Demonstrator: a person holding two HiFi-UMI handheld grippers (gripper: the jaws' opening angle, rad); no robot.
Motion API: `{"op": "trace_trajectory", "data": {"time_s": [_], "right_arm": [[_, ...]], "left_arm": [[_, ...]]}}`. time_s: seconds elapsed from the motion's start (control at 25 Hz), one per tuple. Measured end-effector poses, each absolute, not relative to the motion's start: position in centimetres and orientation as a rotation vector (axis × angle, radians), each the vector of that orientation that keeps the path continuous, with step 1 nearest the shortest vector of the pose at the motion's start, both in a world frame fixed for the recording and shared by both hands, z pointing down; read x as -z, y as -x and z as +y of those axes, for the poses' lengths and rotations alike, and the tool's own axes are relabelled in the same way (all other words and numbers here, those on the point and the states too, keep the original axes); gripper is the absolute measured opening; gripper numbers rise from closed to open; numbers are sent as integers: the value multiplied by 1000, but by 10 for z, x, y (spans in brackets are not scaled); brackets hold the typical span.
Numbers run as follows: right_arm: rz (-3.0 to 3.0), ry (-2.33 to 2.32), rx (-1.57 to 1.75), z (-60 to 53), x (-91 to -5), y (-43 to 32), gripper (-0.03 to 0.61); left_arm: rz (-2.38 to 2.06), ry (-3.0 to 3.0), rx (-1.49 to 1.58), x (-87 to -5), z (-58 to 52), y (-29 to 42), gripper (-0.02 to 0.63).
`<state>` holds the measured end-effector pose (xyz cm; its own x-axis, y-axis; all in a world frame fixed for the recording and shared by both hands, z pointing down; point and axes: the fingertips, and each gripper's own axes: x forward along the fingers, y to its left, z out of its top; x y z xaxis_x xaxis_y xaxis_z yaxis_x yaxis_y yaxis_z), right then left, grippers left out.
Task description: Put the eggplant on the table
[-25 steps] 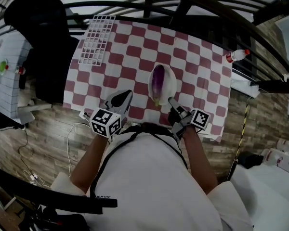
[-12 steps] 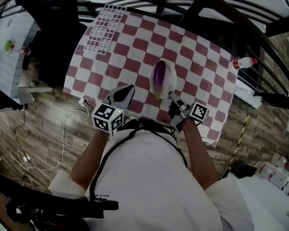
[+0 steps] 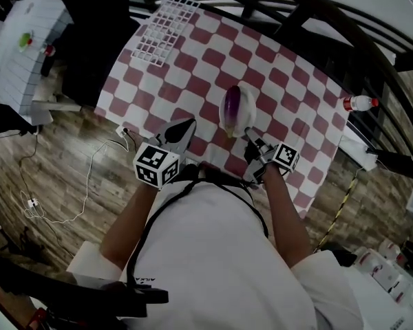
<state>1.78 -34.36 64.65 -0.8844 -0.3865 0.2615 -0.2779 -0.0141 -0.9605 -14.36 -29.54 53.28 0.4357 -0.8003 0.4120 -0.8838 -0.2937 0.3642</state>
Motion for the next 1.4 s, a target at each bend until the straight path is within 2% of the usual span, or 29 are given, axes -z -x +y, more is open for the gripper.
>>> {"op": "trace_trajectory", "data": {"time_s": [1.4], "right_arm": [[2293, 586, 2242, -351, -703, 14, 25]], "left_arm": [[-1623, -1935, -211, -540, -255, 172, 6]]}}
